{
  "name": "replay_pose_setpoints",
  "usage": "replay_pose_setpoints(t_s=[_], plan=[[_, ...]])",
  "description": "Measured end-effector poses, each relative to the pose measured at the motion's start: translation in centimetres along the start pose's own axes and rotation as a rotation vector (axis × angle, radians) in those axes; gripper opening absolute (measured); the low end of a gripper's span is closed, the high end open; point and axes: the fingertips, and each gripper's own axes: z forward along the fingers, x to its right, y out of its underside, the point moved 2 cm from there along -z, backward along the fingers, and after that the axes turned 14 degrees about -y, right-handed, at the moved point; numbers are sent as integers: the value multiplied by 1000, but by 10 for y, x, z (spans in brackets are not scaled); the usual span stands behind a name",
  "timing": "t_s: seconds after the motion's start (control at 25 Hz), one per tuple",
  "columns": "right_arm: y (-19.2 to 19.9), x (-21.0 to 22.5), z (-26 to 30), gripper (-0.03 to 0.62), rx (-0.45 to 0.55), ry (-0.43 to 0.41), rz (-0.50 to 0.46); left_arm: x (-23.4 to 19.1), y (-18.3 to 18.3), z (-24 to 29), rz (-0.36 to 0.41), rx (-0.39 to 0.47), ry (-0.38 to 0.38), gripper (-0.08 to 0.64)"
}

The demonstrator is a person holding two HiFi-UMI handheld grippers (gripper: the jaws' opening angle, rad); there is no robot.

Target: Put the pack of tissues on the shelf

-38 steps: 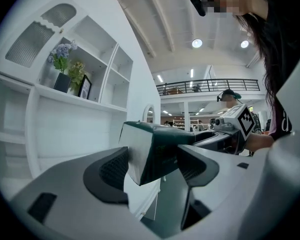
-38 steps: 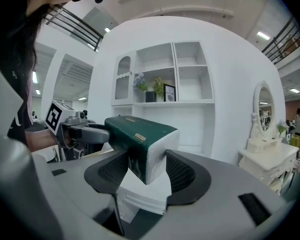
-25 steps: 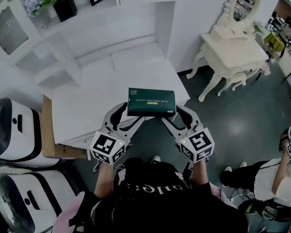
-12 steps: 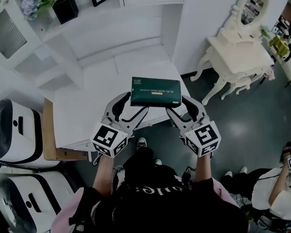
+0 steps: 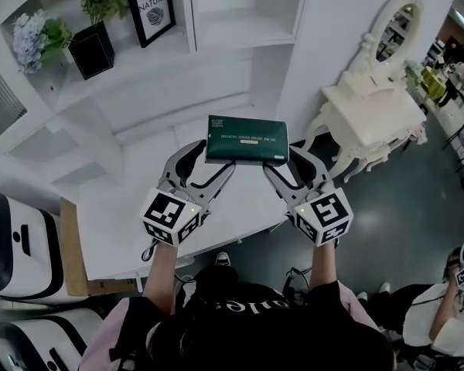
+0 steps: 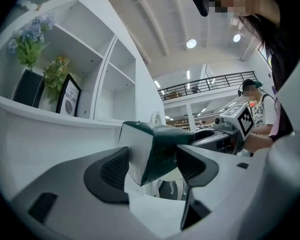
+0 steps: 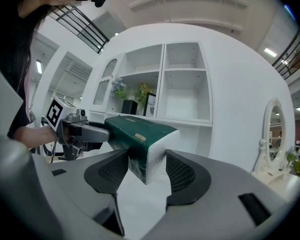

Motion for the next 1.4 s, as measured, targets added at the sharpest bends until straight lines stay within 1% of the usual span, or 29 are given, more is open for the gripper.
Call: replay_pose_setpoints(t_s=[0.12,0.24,0.4,0.48,0.8,0.96,1.08,1.24,1.4], plan=[[-13,24,18,252,19,23,2,-20,-13,27,24,26,15,310],[-28,50,30,252,29,47,0,-34,-29,56,69,46,37,310],[-51,84,46,252,42,68,-30,-50,-52,90,112,77,36,309],[-61,98,52,252,54,75,-43,-58,-62,104,113,90,35,309],[-100,147,65,252,78,80,-93,-77,-94,150,76,124,11,308],[-117,172,75,252,69,66,-127,-86,-104,171,40,127,-29,308],[-123,189,85,252,65,46,-137,-93,-106,185,18,115,-81,308],[-130,209,98,252,92,12,-125,-101,-105,202,46,88,-164,307],[-138,228,108,248,143,-15,-110,-107,-105,218,35,85,-231,305]])
